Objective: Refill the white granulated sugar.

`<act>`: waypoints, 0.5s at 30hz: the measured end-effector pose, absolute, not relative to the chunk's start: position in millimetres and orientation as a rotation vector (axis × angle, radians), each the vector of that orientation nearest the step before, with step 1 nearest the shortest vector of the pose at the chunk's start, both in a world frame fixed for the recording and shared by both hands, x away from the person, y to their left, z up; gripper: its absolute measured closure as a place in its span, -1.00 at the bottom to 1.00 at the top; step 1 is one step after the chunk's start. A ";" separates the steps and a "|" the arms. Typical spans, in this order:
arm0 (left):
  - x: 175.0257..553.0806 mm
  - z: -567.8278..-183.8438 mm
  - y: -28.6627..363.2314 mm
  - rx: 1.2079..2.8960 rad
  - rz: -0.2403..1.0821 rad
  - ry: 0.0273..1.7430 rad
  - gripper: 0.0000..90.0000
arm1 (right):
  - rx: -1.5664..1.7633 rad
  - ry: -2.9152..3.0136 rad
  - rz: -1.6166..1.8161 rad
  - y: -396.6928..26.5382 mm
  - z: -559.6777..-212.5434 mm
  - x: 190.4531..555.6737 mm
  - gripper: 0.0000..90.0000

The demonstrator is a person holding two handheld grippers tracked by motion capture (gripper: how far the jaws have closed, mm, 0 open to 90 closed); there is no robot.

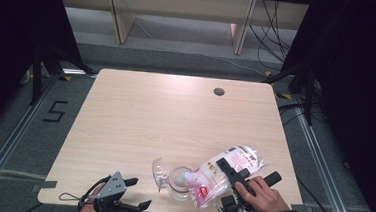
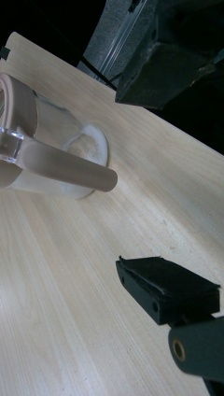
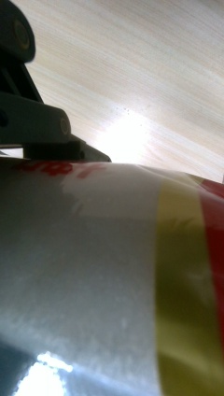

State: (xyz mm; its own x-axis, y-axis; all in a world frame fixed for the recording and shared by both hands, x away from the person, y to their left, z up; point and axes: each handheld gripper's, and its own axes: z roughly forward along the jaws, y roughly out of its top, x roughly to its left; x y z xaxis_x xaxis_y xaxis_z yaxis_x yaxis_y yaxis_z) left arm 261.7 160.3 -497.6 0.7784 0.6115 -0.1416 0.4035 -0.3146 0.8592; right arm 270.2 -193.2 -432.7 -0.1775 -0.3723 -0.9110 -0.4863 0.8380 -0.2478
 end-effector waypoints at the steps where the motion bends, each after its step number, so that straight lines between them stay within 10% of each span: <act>1: 261.7 -497.7 160.2 1.951 0.256 0.766 -0.64 | -0.652 1.794 0.117 -193.4 -432.8 269.8 0.12; 15: 260.7 -497.5 160.2 1.950 0.249 0.783 -0.64 | -0.652 1.793 0.110 -194.1 -431.4 269.4 0.14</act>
State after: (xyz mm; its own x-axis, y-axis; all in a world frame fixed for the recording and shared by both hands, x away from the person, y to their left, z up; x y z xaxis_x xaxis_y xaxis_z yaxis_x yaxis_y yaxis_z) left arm 260.7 160.2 -497.5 0.7711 0.6184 -0.1518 0.4172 -0.3105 0.8541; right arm 269.4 -194.1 -431.4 -0.1782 -0.3721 -0.9109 -0.4811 0.8405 -0.2492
